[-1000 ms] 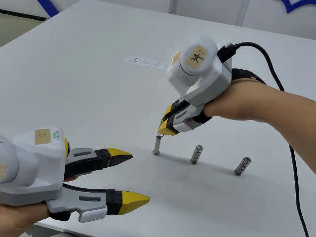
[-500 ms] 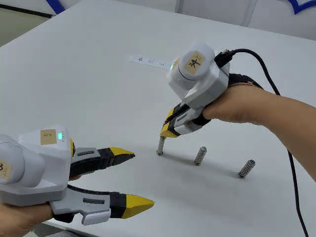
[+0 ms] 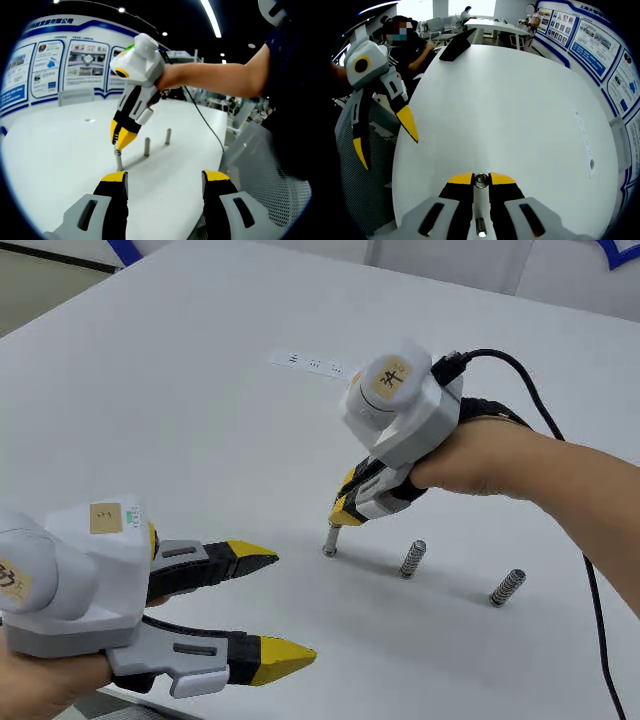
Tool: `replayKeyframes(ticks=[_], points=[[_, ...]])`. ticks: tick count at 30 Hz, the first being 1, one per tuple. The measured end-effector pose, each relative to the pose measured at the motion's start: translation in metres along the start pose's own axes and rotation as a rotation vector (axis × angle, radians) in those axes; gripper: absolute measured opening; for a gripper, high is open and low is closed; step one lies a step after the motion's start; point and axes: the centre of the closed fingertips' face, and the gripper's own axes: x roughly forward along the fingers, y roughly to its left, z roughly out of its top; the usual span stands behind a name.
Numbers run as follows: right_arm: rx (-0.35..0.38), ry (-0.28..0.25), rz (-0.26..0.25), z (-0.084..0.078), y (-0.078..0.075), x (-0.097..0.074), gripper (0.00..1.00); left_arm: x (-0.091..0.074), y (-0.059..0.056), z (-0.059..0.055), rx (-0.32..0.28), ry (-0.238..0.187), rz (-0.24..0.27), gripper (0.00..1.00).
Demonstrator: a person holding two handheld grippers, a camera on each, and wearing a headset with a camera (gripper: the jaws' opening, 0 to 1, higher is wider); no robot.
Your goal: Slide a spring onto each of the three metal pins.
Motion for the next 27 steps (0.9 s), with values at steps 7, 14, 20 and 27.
replayKeyframes(ticks=[7, 14, 20, 27], points=[[0.01, 0.02, 0.007, -0.01, 0.003, 0.013, 0.12, -0.001, 0.001, 0.0, -0.006, -0.004, 0.006, 0.61], [0.029, 0.019, 0.009, -0.012, 0.001, 0.025, 0.12, -0.001, 0.001, -0.001, -0.004, 0.0, 0.008, 0.61], [0.04, 0.026, 0.01, -0.018, 0.002, 0.035, 0.12, -0.001, 0.002, -0.001, -0.005, 0.0, 0.013, 0.6], [0.048, 0.025, 0.011, -0.022, 0.002, 0.042, 0.14, -0.002, 0.004, -0.001, -0.007, 0.0, 0.019, 0.6]])
